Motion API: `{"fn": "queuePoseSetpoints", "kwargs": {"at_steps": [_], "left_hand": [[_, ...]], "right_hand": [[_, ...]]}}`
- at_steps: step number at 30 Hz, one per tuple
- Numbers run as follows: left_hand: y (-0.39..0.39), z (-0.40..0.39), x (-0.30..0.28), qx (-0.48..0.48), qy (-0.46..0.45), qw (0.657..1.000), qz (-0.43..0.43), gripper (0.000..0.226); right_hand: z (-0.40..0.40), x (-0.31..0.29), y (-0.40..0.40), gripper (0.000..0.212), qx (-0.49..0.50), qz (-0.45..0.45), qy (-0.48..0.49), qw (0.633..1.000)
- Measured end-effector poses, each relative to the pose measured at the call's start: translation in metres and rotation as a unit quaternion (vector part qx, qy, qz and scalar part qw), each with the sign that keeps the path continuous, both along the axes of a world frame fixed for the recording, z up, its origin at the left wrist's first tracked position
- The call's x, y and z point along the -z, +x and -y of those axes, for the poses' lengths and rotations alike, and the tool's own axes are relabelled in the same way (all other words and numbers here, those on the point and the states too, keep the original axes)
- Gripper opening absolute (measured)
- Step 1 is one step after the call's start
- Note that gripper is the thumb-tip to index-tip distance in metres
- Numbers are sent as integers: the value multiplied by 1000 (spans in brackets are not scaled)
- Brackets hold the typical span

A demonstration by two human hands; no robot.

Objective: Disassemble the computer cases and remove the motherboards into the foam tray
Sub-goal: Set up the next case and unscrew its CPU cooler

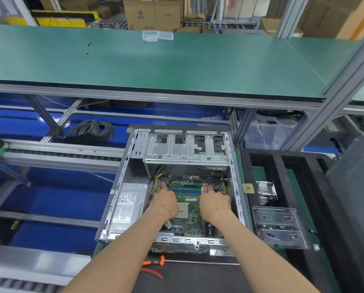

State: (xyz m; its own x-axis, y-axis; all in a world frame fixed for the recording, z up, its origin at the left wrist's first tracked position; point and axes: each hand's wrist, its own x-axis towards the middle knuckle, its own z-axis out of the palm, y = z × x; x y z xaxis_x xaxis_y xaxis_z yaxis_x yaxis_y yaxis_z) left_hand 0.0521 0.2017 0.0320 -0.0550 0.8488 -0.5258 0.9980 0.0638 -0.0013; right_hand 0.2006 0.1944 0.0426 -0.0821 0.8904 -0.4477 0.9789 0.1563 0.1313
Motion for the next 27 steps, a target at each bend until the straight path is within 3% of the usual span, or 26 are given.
{"fn": "queuePoseSetpoints", "kwargs": {"at_steps": [6,11,14,20,23,27], "left_hand": [[2,-5,7,19,-1,1000,-10,52],[5,-6,8,-14,4,1000,-1,51],[2,-6,7,-37,7,999,17,53],[1,-5,4,-66,40,996,41,55],[-1,-11,-2,-58,95,993,50,30],[-2,-24,-6,-65,133,988,54,15]], "right_hand": [[2,-1,2,40,6,-1,-11,1000],[1,1,2,56,16,-7,-9,1000],[1,2,2,47,19,-15,-5,1000],[-2,4,3,55,68,-76,10,995],[-11,1,2,45,91,-134,48,986],[-25,4,-4,40,82,-175,88,977]]}}
